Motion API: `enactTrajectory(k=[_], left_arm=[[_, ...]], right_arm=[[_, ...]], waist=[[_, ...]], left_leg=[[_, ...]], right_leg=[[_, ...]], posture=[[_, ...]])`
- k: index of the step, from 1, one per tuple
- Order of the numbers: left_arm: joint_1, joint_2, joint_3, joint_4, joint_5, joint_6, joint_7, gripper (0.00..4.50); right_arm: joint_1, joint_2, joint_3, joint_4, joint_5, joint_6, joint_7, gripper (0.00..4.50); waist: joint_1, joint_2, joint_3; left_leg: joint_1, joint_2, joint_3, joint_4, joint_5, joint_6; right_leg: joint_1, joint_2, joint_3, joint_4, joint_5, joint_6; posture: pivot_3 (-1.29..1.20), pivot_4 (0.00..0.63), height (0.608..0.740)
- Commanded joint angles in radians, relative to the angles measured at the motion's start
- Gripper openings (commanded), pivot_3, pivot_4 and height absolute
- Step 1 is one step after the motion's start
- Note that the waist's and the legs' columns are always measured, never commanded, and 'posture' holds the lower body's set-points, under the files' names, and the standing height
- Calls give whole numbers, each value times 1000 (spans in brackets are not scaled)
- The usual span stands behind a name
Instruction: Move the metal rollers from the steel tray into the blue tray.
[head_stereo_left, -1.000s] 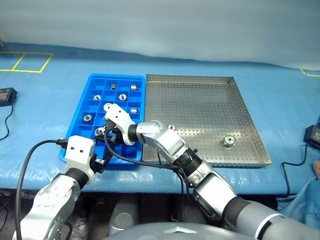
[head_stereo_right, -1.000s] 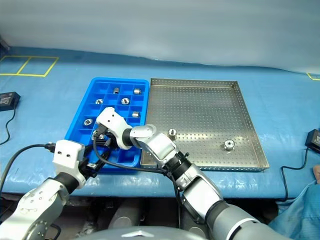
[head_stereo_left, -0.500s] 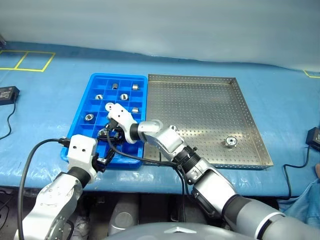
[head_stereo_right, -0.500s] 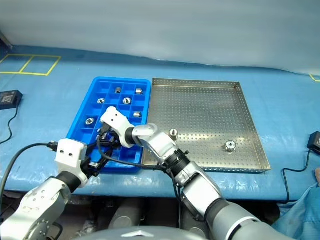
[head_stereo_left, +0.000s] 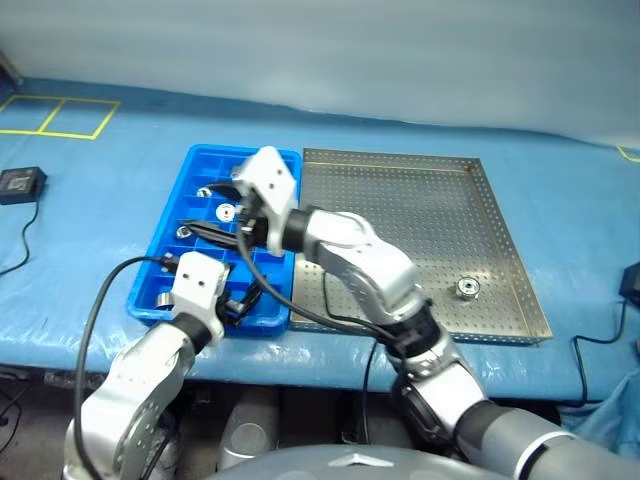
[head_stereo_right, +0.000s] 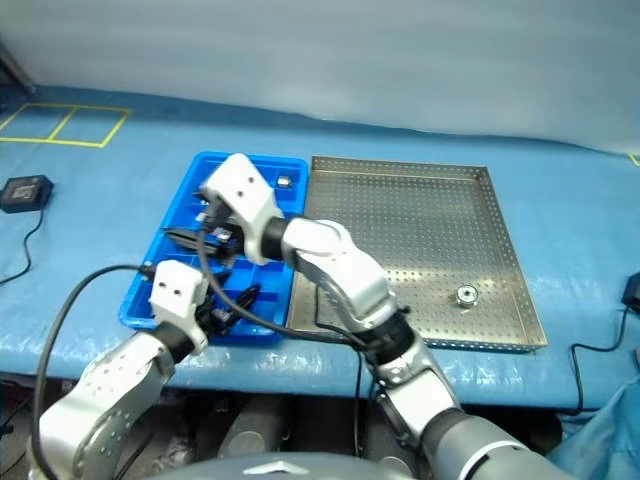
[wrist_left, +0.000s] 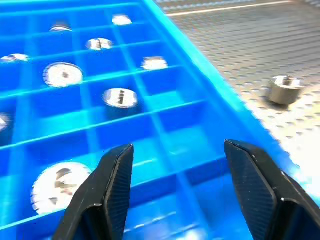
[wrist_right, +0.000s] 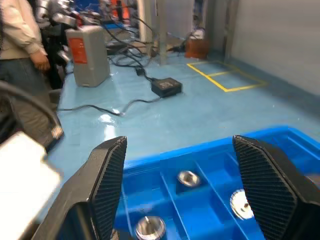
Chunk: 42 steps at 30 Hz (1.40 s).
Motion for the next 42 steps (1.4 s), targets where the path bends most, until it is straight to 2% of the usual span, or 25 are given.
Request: enactTrajectory(k=[1, 6, 10, 14, 22, 38, 42], left_arm=[[-104, 17, -73, 79, 5, -9, -44, 3130], [-252, 27, -150, 209, 5, -23, -121, 3130], [-329, 32, -197, 324, 22, -35, -167, 3130], [-387, 31, -239, 448, 44, -68, -213, 3130], [-457, -28, -265, 645, 83, -115, -228, 3130], [-496, -66, -307, 798, 171, -113, -225, 3130], [-493, -75, -301, 795, 174, -117, -225, 1793]], right_arm=[[89, -72, -71, -177, 6, 91, -58, 3568], [212, -171, -55, -306, -17, 154, -101, 3568], [257, -187, -26, -327, -47, 170, -153, 3568], [294, -195, -27, -353, -60, 182, -190, 3568], [318, -222, -50, -384, -77, 212, -230, 3568], [374, -317, -51, -392, -20, 237, -155, 3568], [381, -333, -46, -383, -22, 238, -150, 3595]], waist=[[-15, 1, 1], [-79, 1, 1], [-125, 1, 0], [-150, 1, 0], [-174, 1, 0], [-188, 1, 0], [-188, 1, 0]], left_leg=[[-1, 0, 1, 1, 0, 0], [-1, 2, 2, 0, 0, 0], [0, 2, 3, -2, 0, 0], [0, 2, 3, -1, 0, 0], [1, 1, 4, 2, 0, 1], [3, 1, 8, 3, 0, 2], [4, 1, 9, 4, 0, 2]], right_leg=[[2, 0, 1, 0, 0, 0], [-1, 3, 3, 2, 1, 0], [-1, 4, 4, 3, 2, -1], [-1, 4, 5, 2, 3, 4], [-1, 3, 10, 2, 4, 5], [-1, 5, 16, 3, 6, 8], [0, 5, 17, 3, 6, 8]], posture=[[180, 150, 740], [68, 150, 740], [-8, 150, 740], [-42, 150, 740], [-82, 150, 740], [-89, 150, 740], [-90, 150, 740]])
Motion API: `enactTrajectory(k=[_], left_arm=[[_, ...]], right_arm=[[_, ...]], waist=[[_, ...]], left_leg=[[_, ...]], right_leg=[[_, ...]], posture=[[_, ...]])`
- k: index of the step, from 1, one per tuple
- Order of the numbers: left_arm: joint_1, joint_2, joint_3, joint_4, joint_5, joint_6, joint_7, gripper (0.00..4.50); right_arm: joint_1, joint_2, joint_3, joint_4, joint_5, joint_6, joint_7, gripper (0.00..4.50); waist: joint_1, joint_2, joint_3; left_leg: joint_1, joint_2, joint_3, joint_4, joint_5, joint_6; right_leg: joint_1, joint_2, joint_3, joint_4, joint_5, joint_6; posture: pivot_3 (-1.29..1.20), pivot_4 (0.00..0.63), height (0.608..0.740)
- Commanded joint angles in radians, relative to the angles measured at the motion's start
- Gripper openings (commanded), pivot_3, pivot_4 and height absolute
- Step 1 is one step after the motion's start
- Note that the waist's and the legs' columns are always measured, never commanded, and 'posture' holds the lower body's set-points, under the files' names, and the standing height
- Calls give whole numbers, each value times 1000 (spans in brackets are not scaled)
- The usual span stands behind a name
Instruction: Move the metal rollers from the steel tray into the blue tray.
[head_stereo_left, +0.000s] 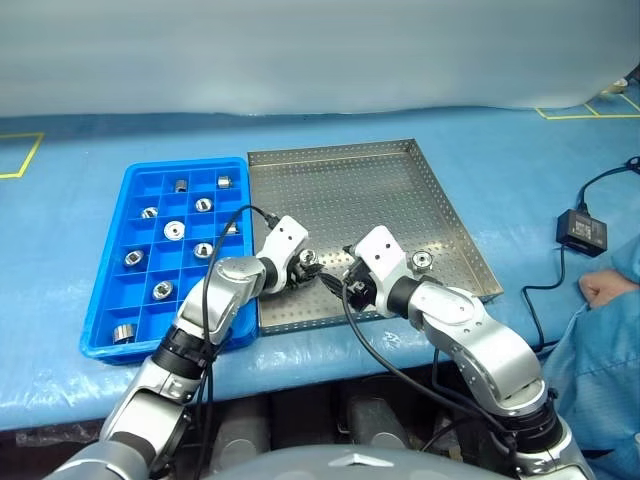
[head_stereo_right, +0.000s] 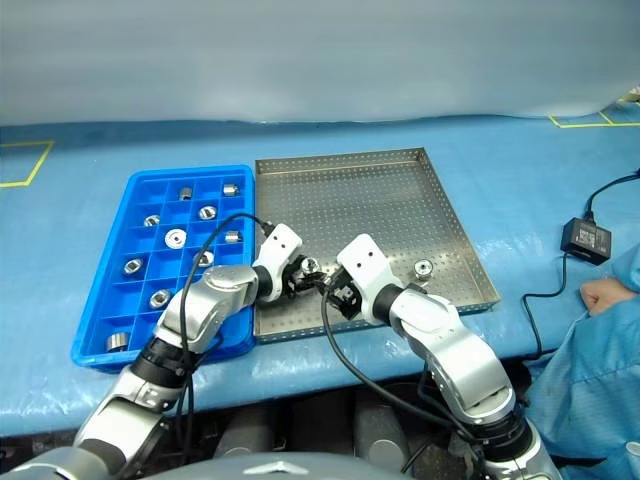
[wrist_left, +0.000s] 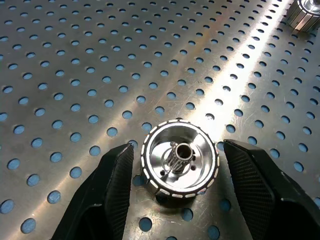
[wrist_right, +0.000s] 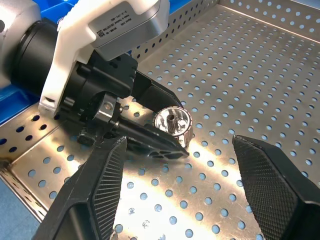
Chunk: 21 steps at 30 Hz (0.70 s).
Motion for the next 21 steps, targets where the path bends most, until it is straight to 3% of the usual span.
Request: enactTrajectory(k=[1, 11, 21], left_arm=[[5, 1, 10, 2, 8, 7, -8, 1682], [23, 11, 38, -81, -16, 4, -37, 1683], [237, 85, 317, -629, -197, 198, 18, 1683]], right_arm=[[4, -21, -8, -10, -3, -7, 8, 3595], [7, -77, 8, 27, 2, -3, 43, 3595], [-29, -59, 3, 59, 34, -55, 96, 3595]], waist=[[0, 0, 0], [-1, 0, 0], [7, 0, 0]], left_leg=[[0, 0, 0, 0, 0, 0], [0, 0, 0, 0, 0, 0], [-1, 1, 0, -1, -1, 1]], right_leg=[[0, 0, 0, 0, 0, 0], [-1, 0, 1, 0, 0, 0], [-1, 0, 1, 0, 2, 3]], posture=[[-90, 150, 740], [-69, 150, 740], [34, 150, 740]])
